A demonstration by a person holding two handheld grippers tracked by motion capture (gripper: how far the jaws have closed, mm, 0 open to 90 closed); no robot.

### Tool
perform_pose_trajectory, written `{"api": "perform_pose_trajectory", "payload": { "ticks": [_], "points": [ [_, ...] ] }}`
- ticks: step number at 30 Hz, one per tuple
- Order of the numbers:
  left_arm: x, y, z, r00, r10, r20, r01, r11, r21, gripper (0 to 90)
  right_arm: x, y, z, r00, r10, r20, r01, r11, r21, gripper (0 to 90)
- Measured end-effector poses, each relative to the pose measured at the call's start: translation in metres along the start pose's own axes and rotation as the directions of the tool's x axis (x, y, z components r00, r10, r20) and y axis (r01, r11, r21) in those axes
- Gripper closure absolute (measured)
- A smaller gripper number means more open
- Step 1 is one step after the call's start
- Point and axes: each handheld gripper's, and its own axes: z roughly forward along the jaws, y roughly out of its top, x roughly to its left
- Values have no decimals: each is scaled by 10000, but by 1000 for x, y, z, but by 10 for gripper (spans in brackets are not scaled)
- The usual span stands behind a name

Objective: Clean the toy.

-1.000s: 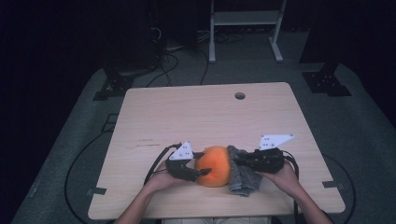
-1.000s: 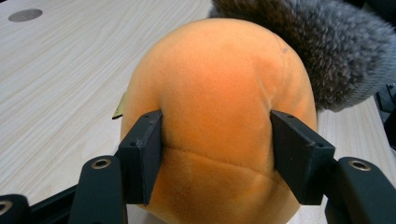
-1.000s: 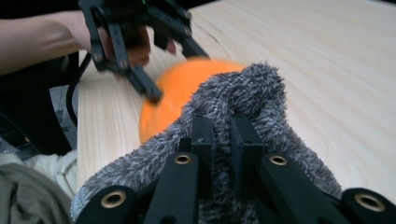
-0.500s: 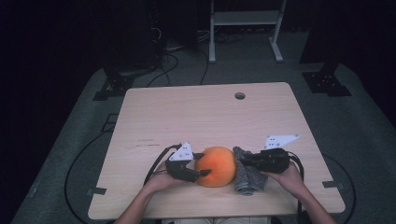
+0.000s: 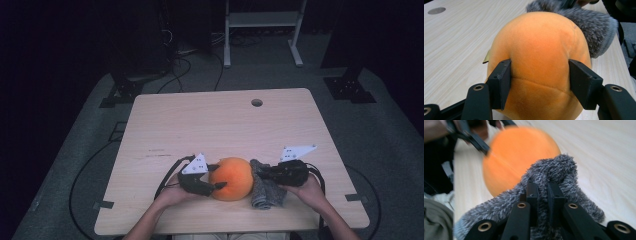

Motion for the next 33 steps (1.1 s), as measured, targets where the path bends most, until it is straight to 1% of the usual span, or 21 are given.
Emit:
{"api": "perform_pose_trajectory", "payload": {
  "ticks": [2,3,5,7,8,10,13,14,16,17,18,20,21,23,25,27,28,30,31,32,33],
  "points": [
    [-2,1,1,9999,117,26,-117,9999,-26,383,6,8,-2,9997,-163,-196,156,9992,-373,812],
    [-3,2,2,9997,226,20,-226,9997,-6,386,10,15,-1,9988,-385,-293,368,9977,-562,813],
    [-5,2,1,9994,357,13,-357,9994,33,391,13,26,4,9973,-653,-335,625,9951,-772,813],
    [-5,1,1,9994,344,14,-344,9994,15,395,13,33,12,9963,-787,-333,764,9949,-651,813],
    [-5,1,0,9994,347,18,-347,9994,20,396,12,33,15,9966,-753,-338,734,9958,-552,814],
    [-4,0,0,9997,224,17,-224,9997,-13,397,6,29,19,9981,-448,-413,424,9975,-572,815],
    [-6,3,3,9997,261,34,-261,9996,-106,395,1,17,15,9998,-152,-116,148,9992,-367,816],
    [-7,5,3,9995,324,30,-323,9994,-121,394,-1,11,12,10000,-18,46,19,9997,-246,815],
    [-9,6,5,9993,371,7,-371,9992,-163,392,-5,0,6,9995,185,261,-191,9995,243,816],
    [-10,8,5,9991,411,-38,-411,9991,-93,391,-4,-5,3,9991,197,364,-209,9992,341,816],
    [-10,8,5,9990,439,-79,-439,9990,-80,391,-3,-9,-1,9988,228,441,-244,9991,353,816],
    [-12,10,6,9986,449,-281,-451,9990,-74,389,3,-10,-6,9993,173,344,-176,9998,62,817],
    [-13,11,8,9983,455,-351,-459,9989,-101,387,9,-6,-8,9997,-14,251,18,9999,-162,817],
    [-15,13,10,9977,502,-454,-507,9987,-95,385,20,5,-7,9988,-468,125,472,9982,-380,816],
    [-18,17,12,9965,649,-536,-653,9978,-67,383,29,16,-3,9961,-877,35,877,9948,-524,815],
    [-21,20,15,9949,799,-612,-803,9968,-36,377,38,30,5,9907,-1350,178,1358,9891,-566,813],
    [-22,22,16,9943,854,-633,-854,9963,17,372,40,33,8,9893,-1442,220,1452,9880,-531,813],
    [-19,21,15,9968,647,-466,-649,9979,-11,354,43,36,15,9831,-1764,488,1781,9835,-325,815],
    [-16,20,14,9992,331,-216,-335,9992,-207,351,43,34,17,9831,-1750,540,1766,9839,-264,817],
    [-13,19,13,9999,103,-92,-106,9994,-320,351,41,29,17,9834,-1694,642,1708,9852,-170,819],
    [-13,19,13,10000,60,-59,-62,9993,-358,350,39,24,16,9838,-1643,721,1656,9861,-117,819]
  ]
}}
